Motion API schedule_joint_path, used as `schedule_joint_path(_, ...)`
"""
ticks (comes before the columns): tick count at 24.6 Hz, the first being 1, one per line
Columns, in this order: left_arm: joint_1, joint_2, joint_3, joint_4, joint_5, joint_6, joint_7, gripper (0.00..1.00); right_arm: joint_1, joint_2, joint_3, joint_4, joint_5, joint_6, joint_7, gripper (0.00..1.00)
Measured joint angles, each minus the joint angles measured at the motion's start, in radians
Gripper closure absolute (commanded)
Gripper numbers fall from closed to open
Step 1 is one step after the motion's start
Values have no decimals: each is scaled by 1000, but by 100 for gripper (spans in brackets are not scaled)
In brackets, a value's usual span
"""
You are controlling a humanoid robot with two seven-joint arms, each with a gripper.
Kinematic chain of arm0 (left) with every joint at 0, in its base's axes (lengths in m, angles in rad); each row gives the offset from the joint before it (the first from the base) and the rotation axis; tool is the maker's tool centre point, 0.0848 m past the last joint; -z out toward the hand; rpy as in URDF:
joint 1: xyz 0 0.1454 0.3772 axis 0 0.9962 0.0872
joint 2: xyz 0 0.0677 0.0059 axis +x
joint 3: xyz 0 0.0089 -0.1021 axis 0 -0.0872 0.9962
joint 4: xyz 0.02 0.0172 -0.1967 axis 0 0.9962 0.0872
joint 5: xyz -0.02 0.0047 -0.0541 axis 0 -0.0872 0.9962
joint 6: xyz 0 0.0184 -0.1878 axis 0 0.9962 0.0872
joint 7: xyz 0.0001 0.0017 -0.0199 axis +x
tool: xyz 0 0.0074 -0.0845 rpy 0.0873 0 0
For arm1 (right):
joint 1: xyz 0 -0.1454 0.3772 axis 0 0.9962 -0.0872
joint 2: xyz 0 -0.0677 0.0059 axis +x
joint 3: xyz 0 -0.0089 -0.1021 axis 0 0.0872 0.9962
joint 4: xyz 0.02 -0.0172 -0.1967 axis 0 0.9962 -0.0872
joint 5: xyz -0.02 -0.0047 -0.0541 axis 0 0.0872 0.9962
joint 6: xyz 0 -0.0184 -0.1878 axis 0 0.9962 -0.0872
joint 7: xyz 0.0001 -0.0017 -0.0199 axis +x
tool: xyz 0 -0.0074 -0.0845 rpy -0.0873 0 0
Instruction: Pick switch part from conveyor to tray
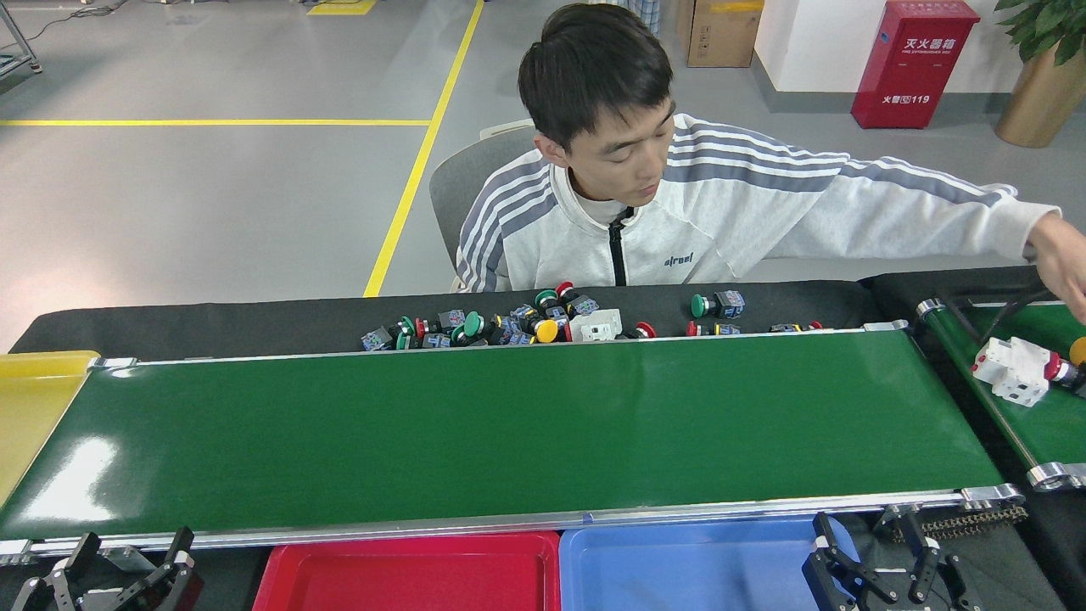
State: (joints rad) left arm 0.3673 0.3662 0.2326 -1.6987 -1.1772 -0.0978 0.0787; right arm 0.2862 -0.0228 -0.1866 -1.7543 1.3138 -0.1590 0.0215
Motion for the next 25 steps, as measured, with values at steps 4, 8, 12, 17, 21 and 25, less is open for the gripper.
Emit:
schedule_joint_path(4, -1, 0, 0, 1, -3, -1, 0, 0, -3, -6, -1, 0, 0, 2, 0, 0)
schedule_joint_path(8, -2, 0, 0, 1, -3, -1, 1, 0, -3, -6, -1, 0, 0, 2, 0, 0)
schedule_joint_path(12, -5, 1, -7, 1, -4, 2, 2, 0, -16, -35, -21, 1, 3, 2, -1, 0)
schedule_joint_path(17, -7, 0, -11, 1, -4, 6, 2, 0, -63, -97, -41, 58, 6, 2, 3, 0)
schedule_joint_path(21, -9, 0, -11, 1, -4, 4, 2, 0, -131, -115, -73, 139, 1, 1, 44, 0)
schedule_joint_path(25, -19, 0, -12, 2, -5, 2, 2, 0, -238, -125, -83, 257, -1, 1, 65, 0)
